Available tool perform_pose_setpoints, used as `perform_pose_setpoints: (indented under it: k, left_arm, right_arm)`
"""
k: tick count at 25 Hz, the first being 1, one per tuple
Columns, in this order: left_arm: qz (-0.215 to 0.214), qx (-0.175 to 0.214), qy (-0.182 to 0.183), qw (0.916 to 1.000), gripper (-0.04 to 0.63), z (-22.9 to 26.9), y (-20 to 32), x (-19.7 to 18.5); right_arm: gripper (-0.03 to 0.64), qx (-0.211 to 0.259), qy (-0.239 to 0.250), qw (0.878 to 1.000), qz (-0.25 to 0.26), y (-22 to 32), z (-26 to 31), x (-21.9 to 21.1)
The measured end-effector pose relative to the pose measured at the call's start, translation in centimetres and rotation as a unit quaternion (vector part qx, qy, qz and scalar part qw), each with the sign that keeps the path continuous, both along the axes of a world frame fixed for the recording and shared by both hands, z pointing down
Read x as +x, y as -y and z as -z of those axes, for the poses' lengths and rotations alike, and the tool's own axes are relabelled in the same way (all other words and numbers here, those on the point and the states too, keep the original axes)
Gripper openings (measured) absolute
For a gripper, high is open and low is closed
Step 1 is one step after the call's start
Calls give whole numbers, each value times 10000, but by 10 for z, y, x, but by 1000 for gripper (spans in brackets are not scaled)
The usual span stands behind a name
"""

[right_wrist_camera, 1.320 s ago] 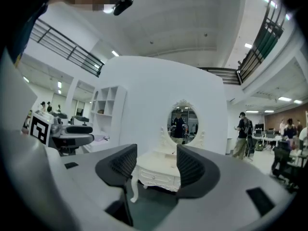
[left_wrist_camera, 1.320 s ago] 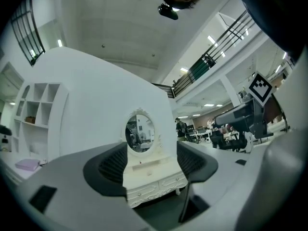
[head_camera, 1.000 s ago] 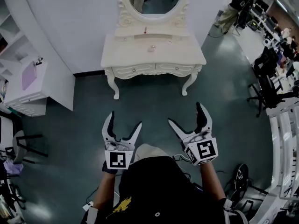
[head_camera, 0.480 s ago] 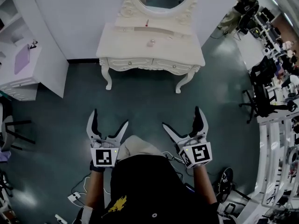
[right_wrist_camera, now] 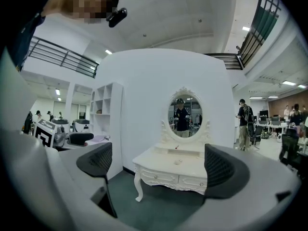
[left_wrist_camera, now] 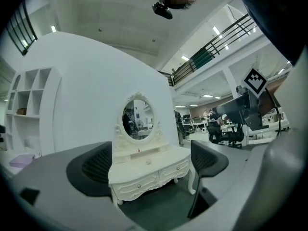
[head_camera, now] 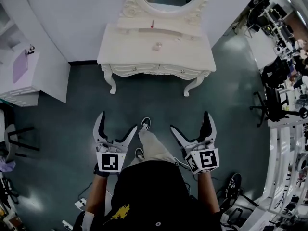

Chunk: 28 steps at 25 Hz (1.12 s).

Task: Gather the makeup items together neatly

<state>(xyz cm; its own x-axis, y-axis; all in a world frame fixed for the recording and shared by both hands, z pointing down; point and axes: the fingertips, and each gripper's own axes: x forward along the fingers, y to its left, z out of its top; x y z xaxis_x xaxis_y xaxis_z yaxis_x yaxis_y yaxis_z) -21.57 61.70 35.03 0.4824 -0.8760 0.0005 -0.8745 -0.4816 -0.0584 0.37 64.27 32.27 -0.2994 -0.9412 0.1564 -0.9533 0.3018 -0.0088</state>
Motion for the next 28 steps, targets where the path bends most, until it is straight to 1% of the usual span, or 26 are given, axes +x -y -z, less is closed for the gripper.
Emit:
perform_pose_setpoints:
  k: [4,7,9,10,11,12,13,15,17,21,24,25,27,28]
  left_arm:
    - [-102,13,166,9998,496,-1,56,22]
    - [-159,-65,356,9992,496,0,105,40]
    - [-204,88,495,9985,495,12,141,58]
    - [-237,224,627,9975,495,21,157,67]
    - [-285,349,858,9953,495,28,172,76]
    - [-314,393,1088,9928,495,33,186,83]
    - [-281,320,1172,9922,497,35,203,89]
    - [-150,137,1050,9943,495,37,238,101]
    - [-113,172,975,9950,495,42,264,119]
    - [-203,253,1178,9925,495,45,303,149]
    - [-273,321,1564,9868,495,41,329,158]
    - [-261,331,1580,9865,495,40,337,160]
    - [-207,313,1465,9885,495,38,351,164]
    - [-184,230,1497,9883,495,31,356,165]
  right_arm:
    - [595,-92,134,9997,-159,49,-10,21]
    - [576,-140,403,9987,-264,96,-16,41]
    - [565,-60,596,9977,-305,131,-10,56]
    - [563,-40,657,9973,-333,147,-7,64]
    - [558,-29,705,9969,-353,163,-4,72]
    - [555,-13,752,9965,-364,179,-1,80]
    - [549,6,804,9961,-377,197,-1,89]
    - [528,-4,929,9947,-446,235,-10,108]
    - [511,-81,1041,9930,-548,262,-23,127]
    - [499,-235,1163,9910,-625,296,-38,150]
    - [494,-419,1188,9898,-659,309,-55,160]
    - [490,-489,1195,9892,-689,312,-63,165]
    - [479,-679,1260,9868,-754,320,-80,175]
    - [473,-812,1323,9848,-782,325,-90,179]
